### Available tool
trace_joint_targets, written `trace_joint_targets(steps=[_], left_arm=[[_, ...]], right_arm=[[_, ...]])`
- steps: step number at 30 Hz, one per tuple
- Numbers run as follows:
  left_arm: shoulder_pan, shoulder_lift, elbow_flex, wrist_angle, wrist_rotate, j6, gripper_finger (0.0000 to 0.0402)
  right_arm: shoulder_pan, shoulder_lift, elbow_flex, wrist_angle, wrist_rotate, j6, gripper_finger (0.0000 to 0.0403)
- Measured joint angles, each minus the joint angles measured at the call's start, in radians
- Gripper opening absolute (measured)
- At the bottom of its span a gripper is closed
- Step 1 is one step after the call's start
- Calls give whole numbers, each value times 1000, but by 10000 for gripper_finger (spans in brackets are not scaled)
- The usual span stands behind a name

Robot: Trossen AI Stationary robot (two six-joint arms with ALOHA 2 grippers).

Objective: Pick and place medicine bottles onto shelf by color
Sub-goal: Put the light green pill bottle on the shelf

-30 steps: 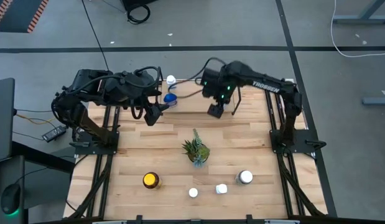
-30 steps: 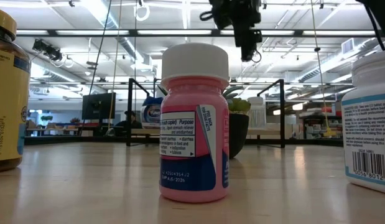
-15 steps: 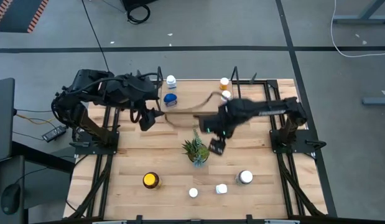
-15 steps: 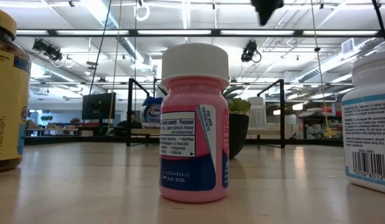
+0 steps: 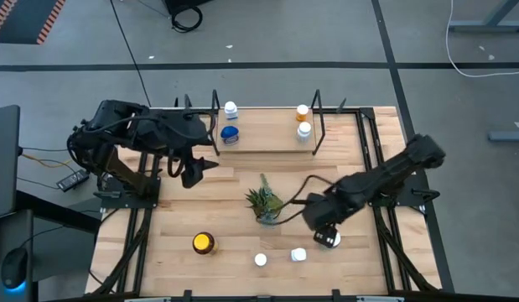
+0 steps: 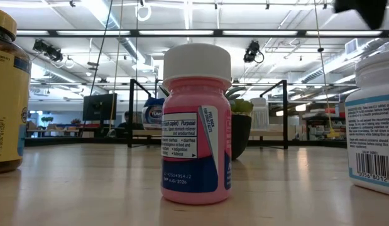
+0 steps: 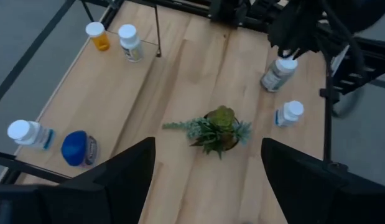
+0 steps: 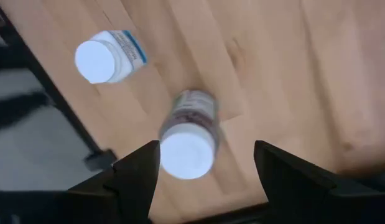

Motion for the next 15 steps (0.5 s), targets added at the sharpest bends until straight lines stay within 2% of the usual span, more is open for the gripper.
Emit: trace_joint_targets(steps=[6,12,15], left_arm=[[-20,0,0,21,-1,-89,298],[-30,20,1,77,-6,-187,298],[-44,41,0,86,-18,-203,298]], right_arm=[[84,-188,-224,182,9,247,267],[180,-229,-286,243,15,287,267],[209,-213,-286,250,76,268,267]])
